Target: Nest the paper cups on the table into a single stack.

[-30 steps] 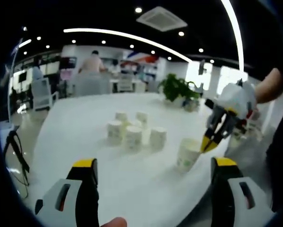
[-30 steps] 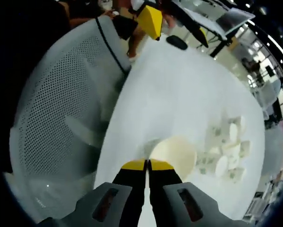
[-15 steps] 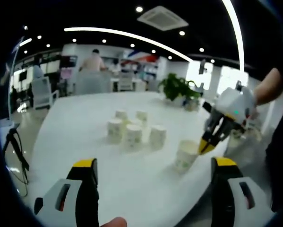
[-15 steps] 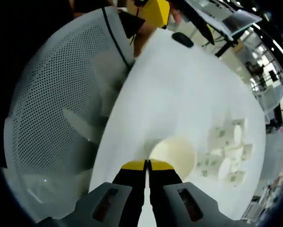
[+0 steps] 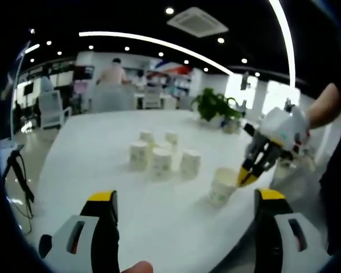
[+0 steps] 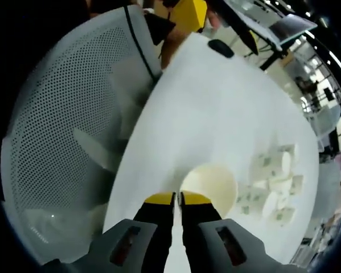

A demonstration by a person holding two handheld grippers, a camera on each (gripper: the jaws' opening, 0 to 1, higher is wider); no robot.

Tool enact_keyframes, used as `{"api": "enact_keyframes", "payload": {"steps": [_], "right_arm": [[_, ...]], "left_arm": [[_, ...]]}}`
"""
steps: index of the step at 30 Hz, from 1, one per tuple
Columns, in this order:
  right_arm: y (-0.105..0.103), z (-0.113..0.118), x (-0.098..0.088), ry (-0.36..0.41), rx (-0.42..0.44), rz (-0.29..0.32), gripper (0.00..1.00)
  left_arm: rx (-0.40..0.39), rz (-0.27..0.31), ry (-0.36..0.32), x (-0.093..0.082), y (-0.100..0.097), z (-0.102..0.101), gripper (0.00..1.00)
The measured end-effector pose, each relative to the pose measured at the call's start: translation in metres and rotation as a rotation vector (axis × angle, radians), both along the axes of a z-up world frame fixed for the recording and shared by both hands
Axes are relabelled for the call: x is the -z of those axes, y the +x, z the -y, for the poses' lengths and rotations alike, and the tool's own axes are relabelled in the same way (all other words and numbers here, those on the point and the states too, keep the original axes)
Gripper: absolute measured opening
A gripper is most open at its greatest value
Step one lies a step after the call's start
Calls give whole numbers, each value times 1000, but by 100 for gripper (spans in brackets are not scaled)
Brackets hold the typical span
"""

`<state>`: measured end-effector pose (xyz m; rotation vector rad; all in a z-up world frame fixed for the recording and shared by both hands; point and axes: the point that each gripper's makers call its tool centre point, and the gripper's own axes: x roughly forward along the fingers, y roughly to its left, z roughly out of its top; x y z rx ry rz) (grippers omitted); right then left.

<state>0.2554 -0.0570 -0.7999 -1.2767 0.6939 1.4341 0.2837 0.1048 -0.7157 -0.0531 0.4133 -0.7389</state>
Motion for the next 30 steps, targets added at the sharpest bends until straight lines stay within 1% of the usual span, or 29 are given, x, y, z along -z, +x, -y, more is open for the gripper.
{"api": "enact_keyframes", "payload": {"steps": [5, 9, 11, 12, 13, 17, 22, 24, 26, 28, 29, 30], "right_arm": [[0, 0, -4, 24, -20, 13, 6], [2, -2, -11, 64, 22, 8, 10], [7, -6, -17, 108, 28, 39, 18], [7, -4, -18, 112, 50, 35, 21], [7, -3, -18, 110, 63, 27, 22], [-1, -1, -19, 147, 118, -35, 22], [-7, 1, -25, 185, 150, -55, 28], [-9, -2, -30, 231, 164, -54, 32], [-9, -2, -33, 246, 183, -58, 38], [-8, -4, -39, 310, 231, -79, 40], [-8, -4, -40, 323, 252, -89, 41], [-4, 0, -40, 320, 275, -85, 42]], "left_arm": [[0, 0, 5, 1, 0, -1, 100], [-4, -1, 4, 1, -1, -2, 100], [-4, -1, 3, 1, -1, -2, 100], [-5, -2, 3, 1, -1, -3, 100], [-6, -3, 3, 1, -1, -3, 100], [-6, 0, 4, 0, 0, -3, 100], [-8, 2, -4, 0, 1, -1, 100], [-2, -1, -2, 2, 1, 0, 100], [2, 0, 3, 2, 0, 1, 100], [-2, 3, -2, 0, 1, 0, 100], [-4, 3, 0, 0, 1, 0, 100], [-6, 9, 5, -1, 2, -1, 100]]}}
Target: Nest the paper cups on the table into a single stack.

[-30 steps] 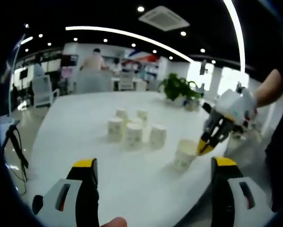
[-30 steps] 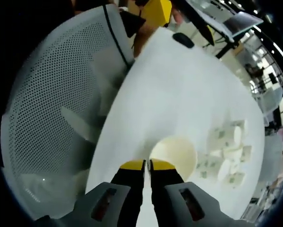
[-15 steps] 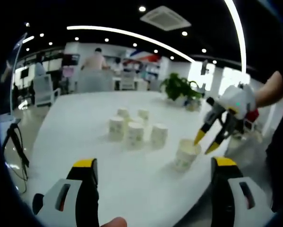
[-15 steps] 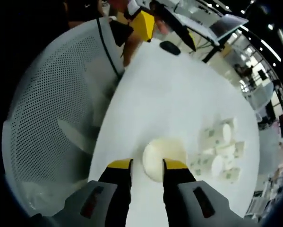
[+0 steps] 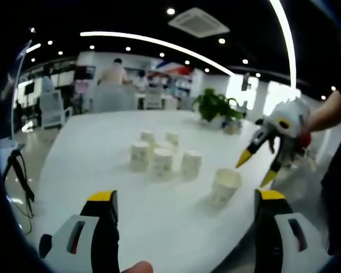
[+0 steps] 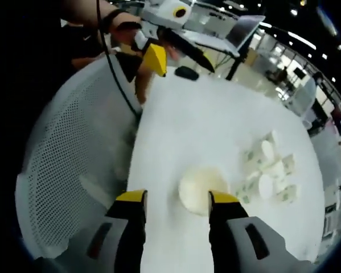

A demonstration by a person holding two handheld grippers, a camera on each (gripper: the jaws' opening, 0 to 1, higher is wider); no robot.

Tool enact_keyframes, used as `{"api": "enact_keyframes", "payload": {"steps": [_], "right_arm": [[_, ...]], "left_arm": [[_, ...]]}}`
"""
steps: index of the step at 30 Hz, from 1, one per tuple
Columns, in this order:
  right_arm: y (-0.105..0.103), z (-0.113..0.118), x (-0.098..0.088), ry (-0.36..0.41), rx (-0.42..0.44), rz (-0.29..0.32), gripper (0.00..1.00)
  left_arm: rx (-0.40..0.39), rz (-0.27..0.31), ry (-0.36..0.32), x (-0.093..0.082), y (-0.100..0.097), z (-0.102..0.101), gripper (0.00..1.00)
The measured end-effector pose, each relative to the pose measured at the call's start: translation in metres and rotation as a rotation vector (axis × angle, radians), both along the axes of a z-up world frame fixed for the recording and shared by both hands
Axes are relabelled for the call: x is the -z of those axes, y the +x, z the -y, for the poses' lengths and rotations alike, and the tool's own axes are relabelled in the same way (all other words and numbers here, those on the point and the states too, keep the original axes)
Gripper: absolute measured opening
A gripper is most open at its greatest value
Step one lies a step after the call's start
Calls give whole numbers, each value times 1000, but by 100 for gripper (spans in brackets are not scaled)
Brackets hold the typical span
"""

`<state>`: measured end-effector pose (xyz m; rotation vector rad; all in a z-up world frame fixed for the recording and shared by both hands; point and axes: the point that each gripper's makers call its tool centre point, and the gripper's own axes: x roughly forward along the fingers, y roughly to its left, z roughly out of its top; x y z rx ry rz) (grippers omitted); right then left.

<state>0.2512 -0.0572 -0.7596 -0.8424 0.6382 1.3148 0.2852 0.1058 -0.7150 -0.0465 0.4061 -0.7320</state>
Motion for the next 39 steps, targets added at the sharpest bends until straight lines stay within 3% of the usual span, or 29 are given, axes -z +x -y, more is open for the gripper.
{"api": "enact_keyframes", "payload": {"steps": [6, 10, 15, 18, 35, 39], "right_arm": [[14, 6, -13, 68, 89, 2, 46], [36, 9, -31, 142, 173, 81, 65], [50, 15, -41, 215, 296, 36, 68], [62, 20, -44, 250, 379, 36, 77], [76, 28, -45, 338, 545, -33, 91], [77, 28, -42, 332, 553, -24, 95]], "left_arm": [[-1, 2, 3, -2, 0, -2, 100], [-3, 2, 2, -2, 1, -3, 100], [-1, 2, 3, -2, 2, -2, 100], [-3, -2, 3, -1, 2, -3, 100], [-1, -2, 7, -3, -1, -5, 100], [-1, -3, 7, -3, -1, -5, 100]]}}
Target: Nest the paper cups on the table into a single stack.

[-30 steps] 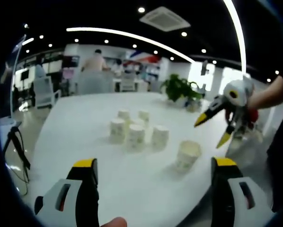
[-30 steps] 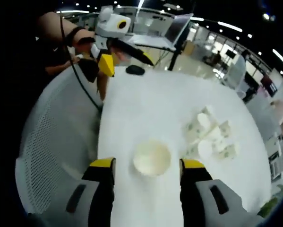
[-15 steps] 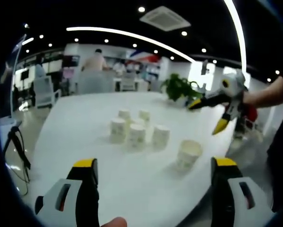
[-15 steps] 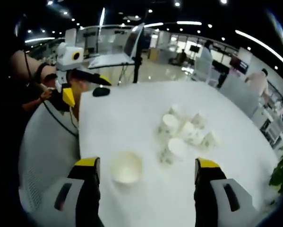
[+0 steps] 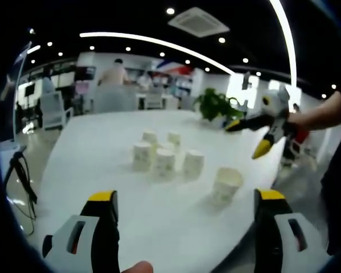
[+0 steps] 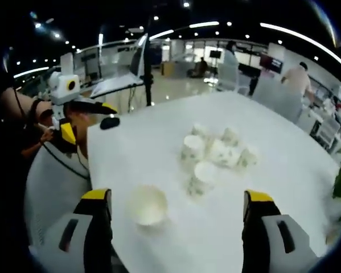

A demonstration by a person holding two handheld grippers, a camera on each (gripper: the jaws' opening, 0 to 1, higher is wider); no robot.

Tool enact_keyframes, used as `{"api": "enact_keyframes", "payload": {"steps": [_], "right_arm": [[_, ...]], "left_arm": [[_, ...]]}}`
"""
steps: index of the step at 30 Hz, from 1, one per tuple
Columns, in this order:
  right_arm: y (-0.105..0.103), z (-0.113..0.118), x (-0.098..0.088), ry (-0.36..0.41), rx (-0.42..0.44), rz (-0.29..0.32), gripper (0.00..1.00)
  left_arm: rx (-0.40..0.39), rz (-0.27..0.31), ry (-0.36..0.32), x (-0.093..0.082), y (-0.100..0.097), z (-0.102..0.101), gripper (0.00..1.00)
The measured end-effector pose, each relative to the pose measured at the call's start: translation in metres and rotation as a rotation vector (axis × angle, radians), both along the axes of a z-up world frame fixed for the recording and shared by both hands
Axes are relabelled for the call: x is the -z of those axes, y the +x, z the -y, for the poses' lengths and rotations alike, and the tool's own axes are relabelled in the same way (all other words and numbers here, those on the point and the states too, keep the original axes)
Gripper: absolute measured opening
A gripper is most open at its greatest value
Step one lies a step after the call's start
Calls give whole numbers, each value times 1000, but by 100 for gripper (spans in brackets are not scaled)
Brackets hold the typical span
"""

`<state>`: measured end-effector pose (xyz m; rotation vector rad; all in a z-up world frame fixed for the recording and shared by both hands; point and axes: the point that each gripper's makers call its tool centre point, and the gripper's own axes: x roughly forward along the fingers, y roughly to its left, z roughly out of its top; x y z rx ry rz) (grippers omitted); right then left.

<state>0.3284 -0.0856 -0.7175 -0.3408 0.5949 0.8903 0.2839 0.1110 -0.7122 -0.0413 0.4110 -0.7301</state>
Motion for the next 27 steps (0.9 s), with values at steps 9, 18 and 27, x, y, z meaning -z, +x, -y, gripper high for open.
{"api": "enact_keyframes", "payload": {"steps": [9, 18, 27], "right_arm": [[20, 13, -7, 90, 122, -3, 100], [35, 23, 2, 183, 234, -64, 98], [54, 28, 16, 233, 314, -115, 90]], "left_arm": [[-3, -3, 0, 1, 0, -1, 100], [4, -5, 3, 2, -1, 1, 100], [3, -11, 0, 3, -1, 2, 100]]}}
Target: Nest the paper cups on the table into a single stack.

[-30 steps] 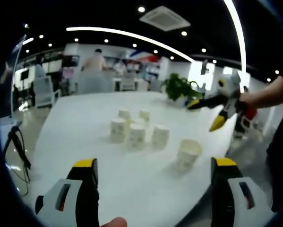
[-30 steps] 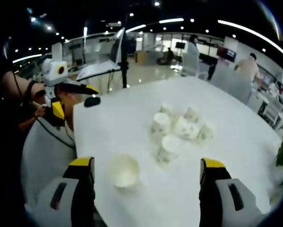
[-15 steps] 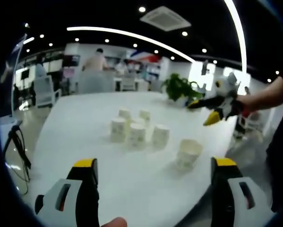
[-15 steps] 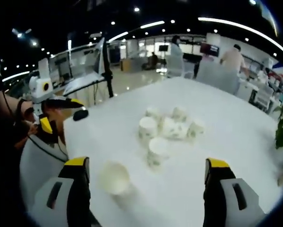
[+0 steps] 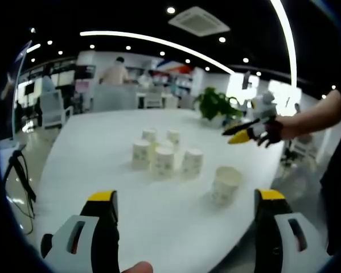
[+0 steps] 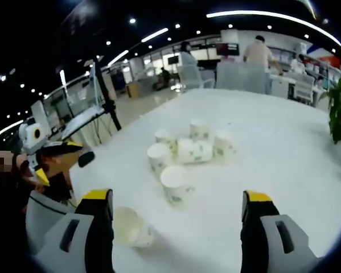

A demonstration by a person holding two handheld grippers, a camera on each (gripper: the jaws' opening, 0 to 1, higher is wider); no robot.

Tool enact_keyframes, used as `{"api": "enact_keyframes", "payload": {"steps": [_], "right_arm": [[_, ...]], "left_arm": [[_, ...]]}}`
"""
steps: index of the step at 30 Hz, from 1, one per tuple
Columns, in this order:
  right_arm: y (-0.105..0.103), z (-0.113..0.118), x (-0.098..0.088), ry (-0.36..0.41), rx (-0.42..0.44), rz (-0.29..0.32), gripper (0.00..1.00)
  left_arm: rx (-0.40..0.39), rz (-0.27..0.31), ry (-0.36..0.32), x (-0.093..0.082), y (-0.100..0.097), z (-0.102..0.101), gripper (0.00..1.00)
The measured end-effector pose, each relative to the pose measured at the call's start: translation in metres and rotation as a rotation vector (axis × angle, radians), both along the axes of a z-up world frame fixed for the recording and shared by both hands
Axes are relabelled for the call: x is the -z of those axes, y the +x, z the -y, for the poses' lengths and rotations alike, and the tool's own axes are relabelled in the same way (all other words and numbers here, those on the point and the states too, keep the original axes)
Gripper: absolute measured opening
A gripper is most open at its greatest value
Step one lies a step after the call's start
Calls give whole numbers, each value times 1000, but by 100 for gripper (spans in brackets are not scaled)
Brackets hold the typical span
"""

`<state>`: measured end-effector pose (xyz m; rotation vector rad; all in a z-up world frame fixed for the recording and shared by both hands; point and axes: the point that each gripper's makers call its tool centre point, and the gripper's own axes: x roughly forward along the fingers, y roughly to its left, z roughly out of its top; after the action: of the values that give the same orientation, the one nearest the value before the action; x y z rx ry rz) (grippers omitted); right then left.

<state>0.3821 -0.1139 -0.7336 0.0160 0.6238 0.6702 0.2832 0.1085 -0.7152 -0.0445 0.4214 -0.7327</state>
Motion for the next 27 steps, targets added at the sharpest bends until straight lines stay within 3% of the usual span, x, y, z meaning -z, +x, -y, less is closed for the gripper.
{"api": "enact_keyframes", "payload": {"steps": [11, 14, 16, 22, 27], "right_arm": [[15, -22, 18, -44, -54, -16, 86], [19, -27, 19, -43, -62, -10, 82], [21, -28, 25, -96, -99, 3, 78], [25, -33, 31, -95, -105, -12, 73], [22, -42, 37, -111, -152, -16, 61]], "left_arm": [[-14, -7, 1, 2, -1, -1, 100], [-18, -6, -1, 2, 0, -2, 100], [-21, -7, -1, 1, 1, -3, 100], [-29, -7, 2, 2, 1, -5, 100], [-28, -10, 1, 3, -1, -4, 100]]}}
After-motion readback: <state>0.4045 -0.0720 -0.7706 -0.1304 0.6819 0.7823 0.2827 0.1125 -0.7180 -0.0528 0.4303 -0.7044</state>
